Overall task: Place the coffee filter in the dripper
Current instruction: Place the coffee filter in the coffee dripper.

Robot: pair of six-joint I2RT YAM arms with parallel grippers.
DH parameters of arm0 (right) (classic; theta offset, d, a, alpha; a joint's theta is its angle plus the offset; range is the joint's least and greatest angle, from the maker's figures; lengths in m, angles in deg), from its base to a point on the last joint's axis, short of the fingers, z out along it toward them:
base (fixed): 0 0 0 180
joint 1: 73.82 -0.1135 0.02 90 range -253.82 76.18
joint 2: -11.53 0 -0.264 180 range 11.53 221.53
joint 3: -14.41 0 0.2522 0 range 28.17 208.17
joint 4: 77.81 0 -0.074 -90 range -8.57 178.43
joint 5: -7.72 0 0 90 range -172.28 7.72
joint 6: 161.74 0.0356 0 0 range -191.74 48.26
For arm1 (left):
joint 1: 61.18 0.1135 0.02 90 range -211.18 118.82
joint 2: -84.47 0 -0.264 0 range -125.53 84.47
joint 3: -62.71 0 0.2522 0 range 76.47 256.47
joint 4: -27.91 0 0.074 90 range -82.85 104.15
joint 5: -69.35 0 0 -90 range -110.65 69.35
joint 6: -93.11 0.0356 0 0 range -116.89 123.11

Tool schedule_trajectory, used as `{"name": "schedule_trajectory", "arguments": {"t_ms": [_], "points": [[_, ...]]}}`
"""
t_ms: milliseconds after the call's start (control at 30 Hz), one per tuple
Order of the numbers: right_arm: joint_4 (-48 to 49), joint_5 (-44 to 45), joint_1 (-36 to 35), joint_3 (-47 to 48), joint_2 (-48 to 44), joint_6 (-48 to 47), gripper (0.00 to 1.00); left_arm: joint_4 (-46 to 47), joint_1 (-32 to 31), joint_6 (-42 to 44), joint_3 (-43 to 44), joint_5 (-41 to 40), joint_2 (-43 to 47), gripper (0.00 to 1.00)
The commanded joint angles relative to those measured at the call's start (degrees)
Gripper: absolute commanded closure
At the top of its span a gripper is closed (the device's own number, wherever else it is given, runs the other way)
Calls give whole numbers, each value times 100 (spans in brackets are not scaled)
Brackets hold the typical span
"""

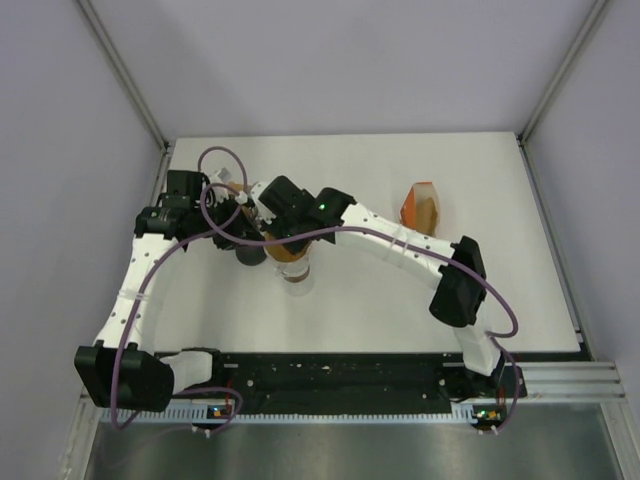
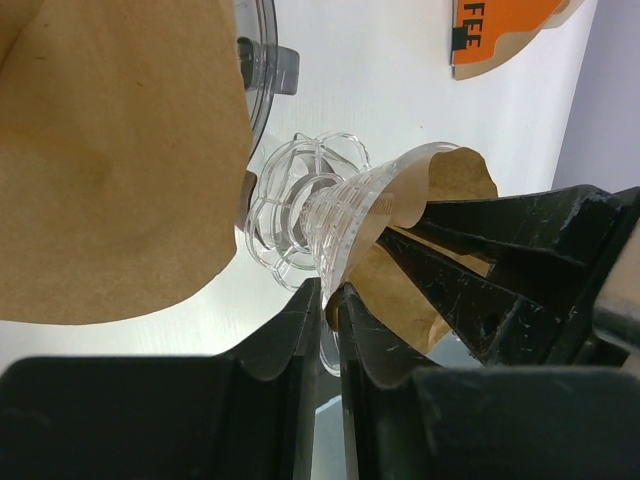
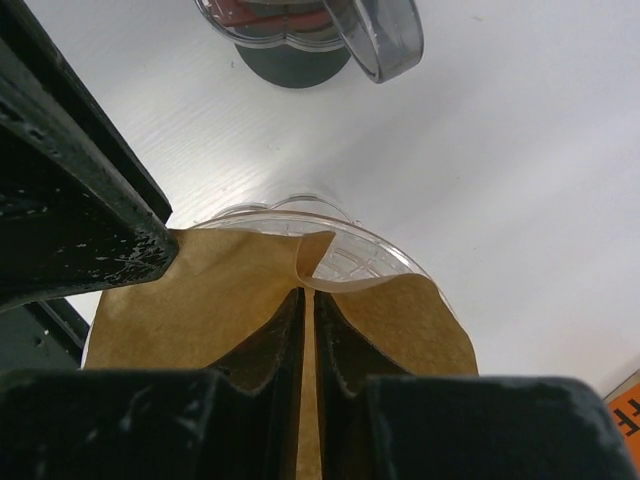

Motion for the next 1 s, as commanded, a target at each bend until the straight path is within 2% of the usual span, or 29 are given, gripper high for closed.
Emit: {"name": "schedule_trajectory", "arguments": {"t_ms": [0,333,633,800,967], "points": [[327,-87,88,292,-573,-66,91,32,-50,177,220,152,68,82],[477,-97,132,187,-1092,-66,90,-12,-50,238,317,152,50,77],[591,-88,298,-139,-1418,-40,85,-117,-50,352,475,91,41,57],[696,-53,448,-297,-1672,-23,77,-249,-50,545,782,-6,33,49],[801,237,746,-709,-2181,48,60,-424,-50,1037,1247,-304,41,41]]}}
